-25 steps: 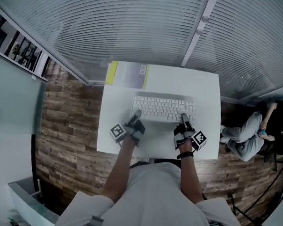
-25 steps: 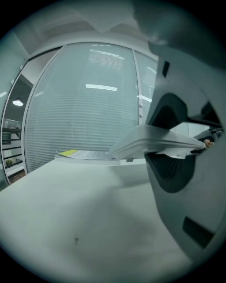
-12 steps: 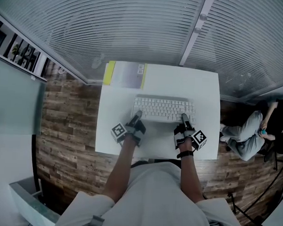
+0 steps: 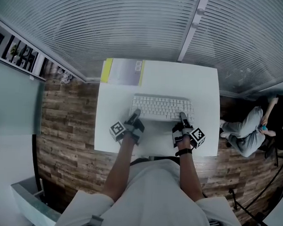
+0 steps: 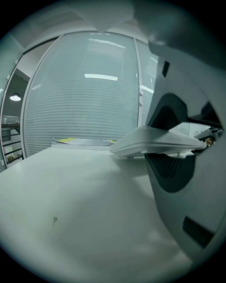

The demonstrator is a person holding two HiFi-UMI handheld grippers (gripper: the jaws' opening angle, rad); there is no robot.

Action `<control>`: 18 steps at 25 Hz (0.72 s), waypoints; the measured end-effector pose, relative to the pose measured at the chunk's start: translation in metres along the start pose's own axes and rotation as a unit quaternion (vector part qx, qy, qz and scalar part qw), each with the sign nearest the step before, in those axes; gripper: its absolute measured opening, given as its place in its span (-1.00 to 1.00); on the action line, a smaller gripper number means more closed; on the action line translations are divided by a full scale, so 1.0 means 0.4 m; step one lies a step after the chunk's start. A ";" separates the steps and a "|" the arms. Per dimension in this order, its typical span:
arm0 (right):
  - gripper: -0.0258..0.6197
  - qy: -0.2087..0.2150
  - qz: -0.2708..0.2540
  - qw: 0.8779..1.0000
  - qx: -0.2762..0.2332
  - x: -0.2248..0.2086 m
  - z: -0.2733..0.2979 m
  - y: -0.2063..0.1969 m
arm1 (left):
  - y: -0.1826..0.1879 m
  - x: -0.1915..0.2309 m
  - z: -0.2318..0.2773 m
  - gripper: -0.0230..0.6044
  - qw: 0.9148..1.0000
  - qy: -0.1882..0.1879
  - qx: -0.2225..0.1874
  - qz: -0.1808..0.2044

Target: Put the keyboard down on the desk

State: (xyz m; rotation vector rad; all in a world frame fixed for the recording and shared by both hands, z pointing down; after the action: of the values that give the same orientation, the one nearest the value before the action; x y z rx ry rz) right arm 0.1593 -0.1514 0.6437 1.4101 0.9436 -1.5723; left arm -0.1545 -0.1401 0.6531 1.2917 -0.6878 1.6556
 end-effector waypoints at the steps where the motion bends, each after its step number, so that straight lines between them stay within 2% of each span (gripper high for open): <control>1: -0.49 -0.006 -0.001 1.000 0.002 -0.003 -0.002 -0.001 | 0.000 0.002 -0.001 -0.49 1.000 0.003 0.001 0.001; 7: -0.46 -0.038 0.000 0.999 0.004 -0.034 -0.011 -0.011 | -0.010 0.023 -0.009 -0.49 0.999 0.038 0.001 0.009; 18: -0.42 -0.055 0.015 0.998 0.009 -0.042 -0.016 -0.012 | -0.008 0.028 -0.007 -0.48 0.999 0.054 -0.002 0.005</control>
State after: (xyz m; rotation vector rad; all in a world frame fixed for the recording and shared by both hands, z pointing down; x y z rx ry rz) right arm 0.1582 -0.1424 0.6598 1.3291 0.8410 -1.6239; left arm -0.1534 -0.1328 0.6626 1.1885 -0.6343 1.7171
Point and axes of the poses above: the fingertips, and each gripper's own axes: z forward along the fingers, x to its left, y out of its top, the point moved 7 cm from there along -z, backward along the fingers, and after that the axes turned 9 degrees about y, right-handed, at the moved point
